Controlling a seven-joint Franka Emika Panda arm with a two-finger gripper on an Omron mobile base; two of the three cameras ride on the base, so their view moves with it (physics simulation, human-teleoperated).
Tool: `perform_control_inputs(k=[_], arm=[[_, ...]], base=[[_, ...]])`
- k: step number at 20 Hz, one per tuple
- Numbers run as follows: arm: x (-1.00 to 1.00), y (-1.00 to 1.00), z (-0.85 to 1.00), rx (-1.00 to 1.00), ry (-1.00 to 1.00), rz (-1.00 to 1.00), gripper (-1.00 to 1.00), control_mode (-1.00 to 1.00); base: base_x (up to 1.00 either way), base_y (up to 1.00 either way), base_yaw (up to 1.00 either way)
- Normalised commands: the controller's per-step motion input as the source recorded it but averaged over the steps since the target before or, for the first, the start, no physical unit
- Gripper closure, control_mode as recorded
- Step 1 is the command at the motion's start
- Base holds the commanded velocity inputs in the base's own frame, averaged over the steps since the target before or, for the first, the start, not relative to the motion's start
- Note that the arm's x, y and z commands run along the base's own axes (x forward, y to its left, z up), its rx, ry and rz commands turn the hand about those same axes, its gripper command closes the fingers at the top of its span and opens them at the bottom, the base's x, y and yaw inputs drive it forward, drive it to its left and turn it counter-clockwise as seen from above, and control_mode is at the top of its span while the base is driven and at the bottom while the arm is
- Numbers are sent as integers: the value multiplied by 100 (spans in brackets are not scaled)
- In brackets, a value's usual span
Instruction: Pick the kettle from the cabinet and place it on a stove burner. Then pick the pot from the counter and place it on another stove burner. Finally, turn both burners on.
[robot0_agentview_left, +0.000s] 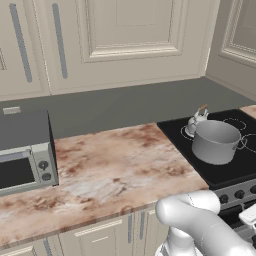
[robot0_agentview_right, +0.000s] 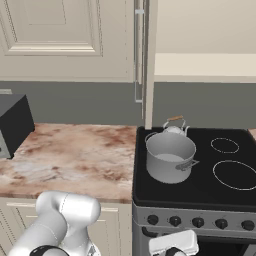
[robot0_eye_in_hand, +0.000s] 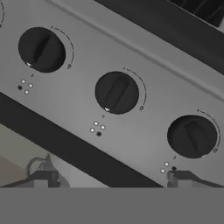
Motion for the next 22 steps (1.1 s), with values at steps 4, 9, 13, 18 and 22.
perform_control_inputs(k=[4,9,13,18,22], arm=[[10,0,0,22,7,3,-100,-100],[13,0,0,21,10,7,-100,-100],[9,-2,0,21,8,5,-100,-100],[2,-6,-5,16,4,1,-100,-100],[0,0,-17,7,0,0,-100,-100]], base=[[0,0,0],[0,0,0],[0,0,0],[0,0,0],[0,0,0]])
